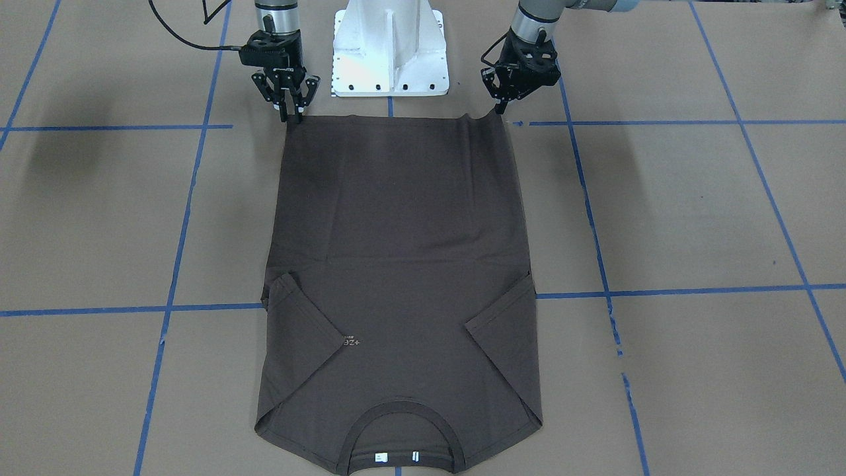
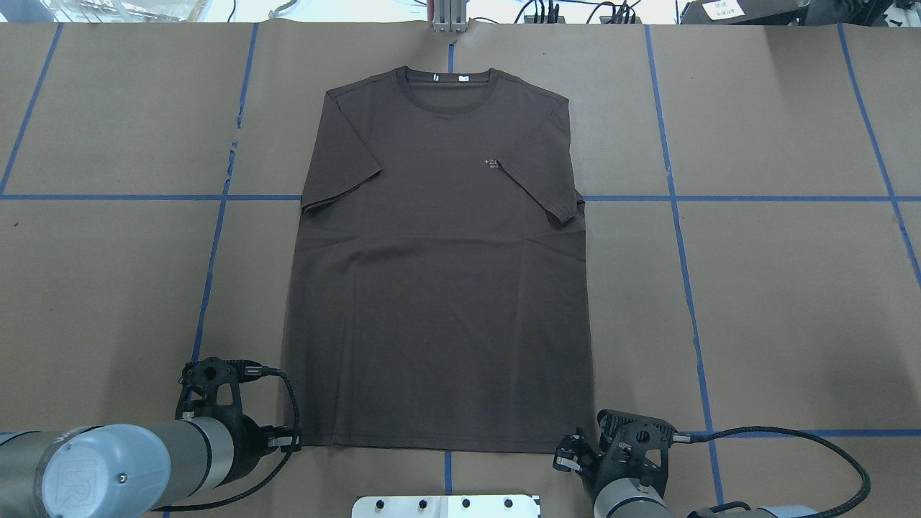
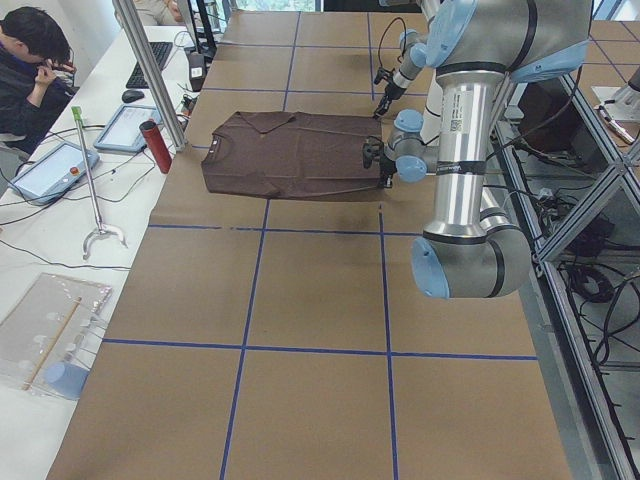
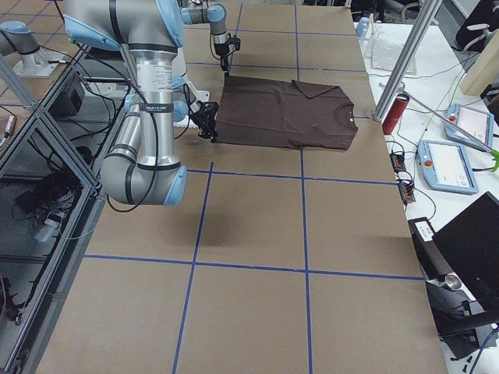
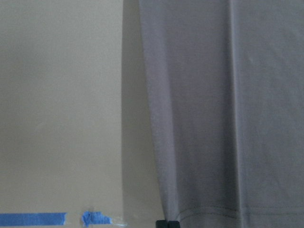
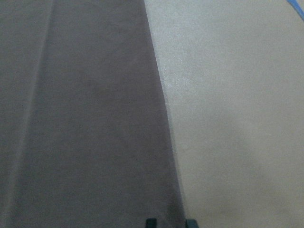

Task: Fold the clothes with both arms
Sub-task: 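Grasp the hem corners with both grippers, adjusting the right gripper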

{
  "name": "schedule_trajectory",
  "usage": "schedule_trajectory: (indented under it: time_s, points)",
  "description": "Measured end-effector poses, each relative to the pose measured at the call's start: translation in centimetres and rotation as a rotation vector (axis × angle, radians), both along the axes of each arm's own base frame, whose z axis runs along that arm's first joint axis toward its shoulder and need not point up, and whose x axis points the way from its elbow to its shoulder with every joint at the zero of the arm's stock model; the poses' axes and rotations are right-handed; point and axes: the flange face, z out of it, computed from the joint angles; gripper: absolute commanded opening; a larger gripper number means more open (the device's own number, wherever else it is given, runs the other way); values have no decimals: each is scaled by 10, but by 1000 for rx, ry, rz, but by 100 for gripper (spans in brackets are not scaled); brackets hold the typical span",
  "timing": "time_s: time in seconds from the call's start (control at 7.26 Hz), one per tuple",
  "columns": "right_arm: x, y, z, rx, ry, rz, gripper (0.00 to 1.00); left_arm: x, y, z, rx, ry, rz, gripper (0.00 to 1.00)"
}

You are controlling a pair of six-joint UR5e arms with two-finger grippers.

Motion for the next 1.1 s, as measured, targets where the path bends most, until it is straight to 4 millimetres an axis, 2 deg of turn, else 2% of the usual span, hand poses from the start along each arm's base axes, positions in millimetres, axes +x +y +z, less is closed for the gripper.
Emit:
schedule_trajectory:
  time_s: [0.41, 0.69, 1.1]
  points:
    - [-6, 2, 9, 1, 16, 3, 54, 0, 0, 0, 0, -1, 0, 0]
    - [-8, 3, 7, 0, 11, 3, 0, 0, 0, 0, 0, 0, 0, 0]
    - [-11, 2, -1, -2, -4, 5, 0, 0, 0, 0, 0, 1, 0, 0]
